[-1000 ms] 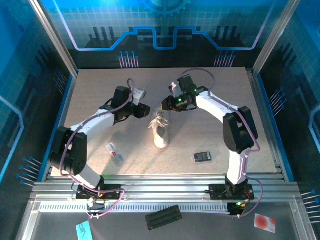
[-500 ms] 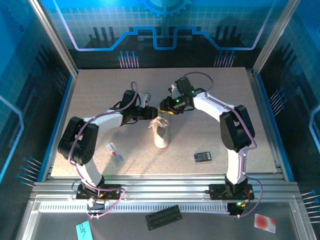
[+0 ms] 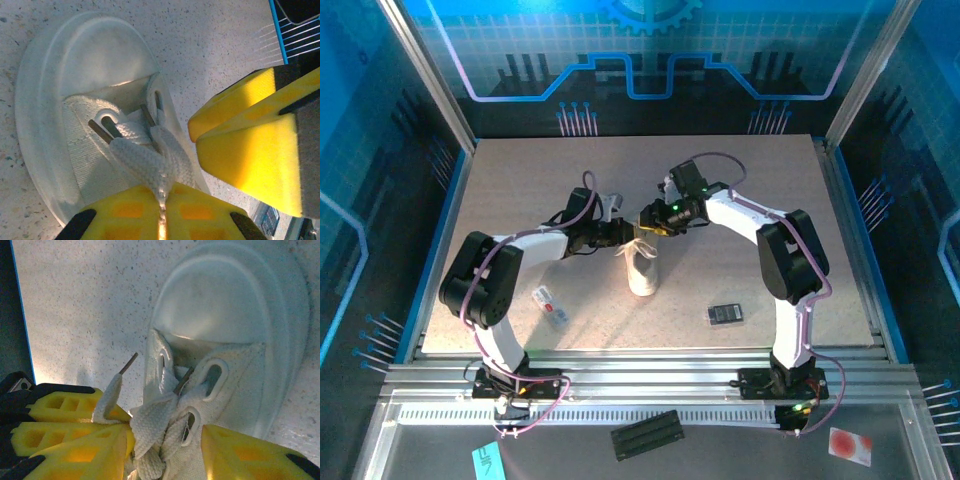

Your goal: Tie the shoes

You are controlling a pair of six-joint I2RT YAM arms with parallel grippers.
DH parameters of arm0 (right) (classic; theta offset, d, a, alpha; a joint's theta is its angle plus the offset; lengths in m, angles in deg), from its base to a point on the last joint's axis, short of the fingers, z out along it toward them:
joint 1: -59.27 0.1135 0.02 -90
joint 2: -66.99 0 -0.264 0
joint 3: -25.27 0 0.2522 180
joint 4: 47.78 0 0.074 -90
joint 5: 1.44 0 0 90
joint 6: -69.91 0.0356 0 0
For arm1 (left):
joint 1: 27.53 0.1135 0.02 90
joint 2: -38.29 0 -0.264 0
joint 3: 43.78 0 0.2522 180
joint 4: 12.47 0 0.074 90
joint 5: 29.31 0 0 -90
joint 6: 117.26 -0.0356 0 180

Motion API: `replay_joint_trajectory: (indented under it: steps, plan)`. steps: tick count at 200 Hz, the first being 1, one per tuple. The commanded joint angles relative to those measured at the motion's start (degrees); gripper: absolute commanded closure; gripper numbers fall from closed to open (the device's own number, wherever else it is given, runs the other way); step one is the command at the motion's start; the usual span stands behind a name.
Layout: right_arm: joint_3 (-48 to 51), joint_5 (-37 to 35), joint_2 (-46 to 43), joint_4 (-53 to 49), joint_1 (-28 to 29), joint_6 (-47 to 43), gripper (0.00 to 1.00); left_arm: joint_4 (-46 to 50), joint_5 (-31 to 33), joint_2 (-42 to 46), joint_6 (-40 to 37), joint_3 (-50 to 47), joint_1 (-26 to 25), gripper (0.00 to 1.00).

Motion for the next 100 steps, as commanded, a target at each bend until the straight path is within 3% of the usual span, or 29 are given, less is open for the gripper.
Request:
replay_joint_trajectory:
  steps: [1, 59, 100]
  plan:
    - [0.91, 1.96, 0.79, 2.09, 0.98, 1.58, 0.57, -2.04, -1.16, 1.63, 1.74, -1.36, -0.8, 0.92]
    - [1.35, 3.25, 1.84, 4.9, 1.29, 2.87, 0.57, -7.63, -1.6, 2.16, 2.98, -3.76, -0.86, 1.0]
    - [0.93, 3.98, 3.77, 6.37, 1.34, 3.89, 0.59, -11.85, -2.72, 1.97, 4.02, -4.93, -0.86, 1.0]
